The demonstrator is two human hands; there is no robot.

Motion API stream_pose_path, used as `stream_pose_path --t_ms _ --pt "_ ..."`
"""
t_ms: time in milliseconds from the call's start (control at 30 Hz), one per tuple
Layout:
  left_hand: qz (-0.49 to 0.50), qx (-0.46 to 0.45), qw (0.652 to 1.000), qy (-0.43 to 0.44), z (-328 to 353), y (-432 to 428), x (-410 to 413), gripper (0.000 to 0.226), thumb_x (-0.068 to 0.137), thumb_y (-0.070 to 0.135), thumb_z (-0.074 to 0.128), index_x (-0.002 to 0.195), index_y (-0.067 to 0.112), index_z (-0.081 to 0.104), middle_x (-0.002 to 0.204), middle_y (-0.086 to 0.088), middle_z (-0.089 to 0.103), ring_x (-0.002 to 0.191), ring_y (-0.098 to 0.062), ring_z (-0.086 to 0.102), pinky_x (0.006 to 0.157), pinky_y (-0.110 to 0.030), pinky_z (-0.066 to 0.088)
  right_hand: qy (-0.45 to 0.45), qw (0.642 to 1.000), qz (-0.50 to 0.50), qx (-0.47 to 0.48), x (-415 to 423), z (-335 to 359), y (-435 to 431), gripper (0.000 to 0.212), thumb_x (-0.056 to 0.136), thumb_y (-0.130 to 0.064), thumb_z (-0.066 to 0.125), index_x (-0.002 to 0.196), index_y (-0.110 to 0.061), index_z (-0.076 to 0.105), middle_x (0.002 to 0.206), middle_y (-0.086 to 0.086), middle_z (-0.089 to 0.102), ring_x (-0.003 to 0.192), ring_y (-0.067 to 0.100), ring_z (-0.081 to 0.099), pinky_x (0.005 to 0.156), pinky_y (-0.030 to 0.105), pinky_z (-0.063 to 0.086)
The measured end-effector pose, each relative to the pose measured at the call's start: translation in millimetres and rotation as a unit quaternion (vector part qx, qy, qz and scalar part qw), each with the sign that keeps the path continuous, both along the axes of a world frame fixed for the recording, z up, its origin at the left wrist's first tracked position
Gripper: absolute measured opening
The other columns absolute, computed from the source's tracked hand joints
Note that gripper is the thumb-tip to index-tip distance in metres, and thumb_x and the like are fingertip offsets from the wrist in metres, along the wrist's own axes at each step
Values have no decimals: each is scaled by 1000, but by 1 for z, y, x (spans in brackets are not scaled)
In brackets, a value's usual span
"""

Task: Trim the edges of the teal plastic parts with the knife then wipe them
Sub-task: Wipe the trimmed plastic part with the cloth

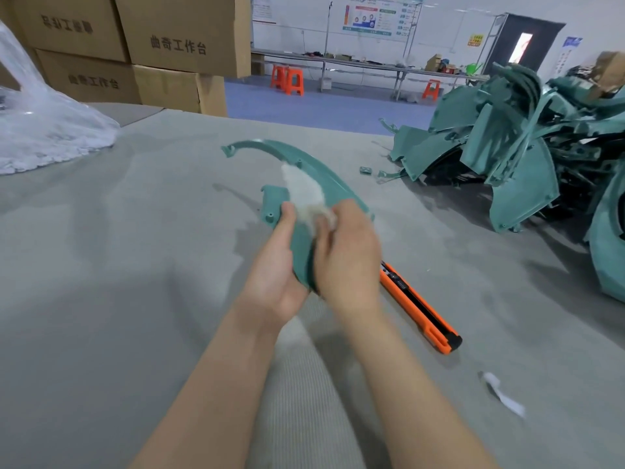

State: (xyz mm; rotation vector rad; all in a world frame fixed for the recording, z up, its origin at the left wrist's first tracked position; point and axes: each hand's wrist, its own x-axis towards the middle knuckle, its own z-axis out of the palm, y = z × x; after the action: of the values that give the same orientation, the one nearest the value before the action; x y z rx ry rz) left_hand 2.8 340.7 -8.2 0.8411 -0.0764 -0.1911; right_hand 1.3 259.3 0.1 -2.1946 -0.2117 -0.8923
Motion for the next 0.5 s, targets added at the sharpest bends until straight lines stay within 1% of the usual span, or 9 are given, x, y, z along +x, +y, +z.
stream_pose_path --t_ms 33,67,100,200,233,300,367,433,500 --pt "-1 -3 1000 -3 -1 -2 -1 54 101 48 24 115 14 63 111 -3 71 103 -12 67 85 -25 55 39 998 -31 28 9 4 -9 17 98 -15 45 83 -14 37 82 13 52 80 36 49 66 39 31" --pt "1 -4 1000 -4 -1 -3 -1 54 101 48 22 119 15 61 113 -3 70 104 -12 66 86 -24 54 50 997 -42 41 11 3 -11 18 98 -16 45 82 -13 37 81 10 50 80 34 48 66 39 32" --pt "6 -6 1000 -1 0 -1 -1 55 101 50 23 117 14 62 110 -4 71 101 -12 68 84 -24 55 22 998 -35 38 6 0 -6 19 97 -14 46 80 -14 37 78 8 48 76 32 47 64 38 32" --pt "36 -36 999 9 4 11 5 59 98 56 29 90 12 69 85 -5 71 77 -14 70 72 -23 56 -57 997 47 -34 -23 -15 27 18 86 -7 55 74 -14 44 68 11 52 62 29 43 58 33 29" --pt "46 -42 998 6 2 13 6 60 98 55 30 88 12 70 83 -5 71 76 -14 70 72 -23 57 -65 995 58 -48 -22 -16 26 18 86 -9 55 74 -15 43 69 12 53 62 29 44 58 34 30" --pt "44 -30 999 -2 3 12 6 58 99 53 26 100 13 68 94 -5 73 87 -14 70 79 -24 57 -21 998 44 -38 -4 -9 13 21 95 -14 51 78 -16 38 76 13 53 70 33 47 62 40 34" --pt "21 -17 1000 -8 2 6 3 58 101 50 20 115 13 62 108 -4 71 101 -14 67 87 -26 54 38 999 7 -25 10 -5 -4 20 99 -20 48 82 -15 39 82 8 53 79 32 48 69 39 34" --pt "11 4 1000 2 1 1 2 56 101 48 20 124 14 58 116 -4 69 105 -14 66 87 -26 54 71 995 15 72 14 -8 -17 16 98 -22 51 85 -17 45 82 -1 55 77 21 49 66 30 33" --pt "25 14 999 16 0 0 4 53 101 48 26 132 15 54 123 -4 66 111 -15 64 89 -29 53 118 964 21 237 11 -7 -27 13 97 -24 54 85 -19 52 79 -6 56 73 13 51 62 23 38"
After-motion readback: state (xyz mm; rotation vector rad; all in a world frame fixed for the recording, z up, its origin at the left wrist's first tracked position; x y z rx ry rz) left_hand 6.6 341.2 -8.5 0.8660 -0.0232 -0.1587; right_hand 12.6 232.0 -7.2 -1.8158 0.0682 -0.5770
